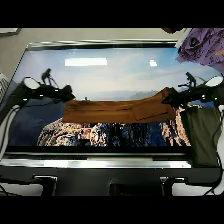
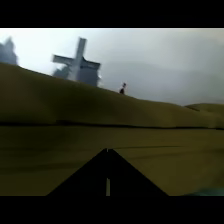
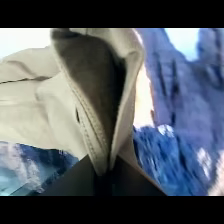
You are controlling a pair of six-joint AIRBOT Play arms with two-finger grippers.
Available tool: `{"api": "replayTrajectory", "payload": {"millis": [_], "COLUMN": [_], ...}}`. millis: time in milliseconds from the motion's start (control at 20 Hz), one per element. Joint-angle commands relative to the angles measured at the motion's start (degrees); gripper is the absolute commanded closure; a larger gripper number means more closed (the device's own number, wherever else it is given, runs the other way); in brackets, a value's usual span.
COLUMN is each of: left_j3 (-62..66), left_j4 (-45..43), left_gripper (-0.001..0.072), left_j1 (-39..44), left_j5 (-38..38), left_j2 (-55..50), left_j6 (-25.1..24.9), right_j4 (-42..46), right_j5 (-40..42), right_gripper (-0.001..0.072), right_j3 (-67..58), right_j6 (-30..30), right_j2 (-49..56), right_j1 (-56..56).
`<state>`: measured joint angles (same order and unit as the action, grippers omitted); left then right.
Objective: Fold the clothes and pants, and hang the long-sleeved shirts on hangers.
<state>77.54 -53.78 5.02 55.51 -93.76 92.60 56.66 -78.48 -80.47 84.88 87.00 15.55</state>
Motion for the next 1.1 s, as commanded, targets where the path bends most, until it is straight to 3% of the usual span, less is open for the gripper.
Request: {"api": "replayTrajectory", "payload": {"millis": [0, 300, 550, 700, 1050], "left_j3": [0.09, 11.91, 28.89, 37.68, 40.61], "left_j4": [7.63, 21.86, 21.94, 22.18, 25.27], "left_gripper": [0.0694, 0.0694, 0.0694, 0.0694, 0.0695], "left_j1": [11.10, 27.45, 36.11, 39.54, 40.96], "left_j5": [-5.79, -15.41, -16.02, -16.15, -16.15], "left_j2": [-5.99, -17.84, -30.36, -36.76, -39.89], "left_j6": [2.89, 4.00, 13.86, 18.51, 18.25], "right_j4": [10.12, 14.73, 14.71, 14.51, 14.56], "right_j5": [-4.04, -7.26, -10.14, -11.54, -10.84], "right_gripper": [0.0686, 0.0686, 0.0686, 0.0686, 0.0686], "right_j3": [-2.99, -8.15, -12.50, -14.38, -15.76], "right_j6": [7.32, 11.89, 14.34, 15.37, 16.17], "right_j2": [-7.19, -11.28, -11.30, -11.30, -11.28], "right_j1": [-0.07, -0.04, -0.07, -0.07, -0.07]}}
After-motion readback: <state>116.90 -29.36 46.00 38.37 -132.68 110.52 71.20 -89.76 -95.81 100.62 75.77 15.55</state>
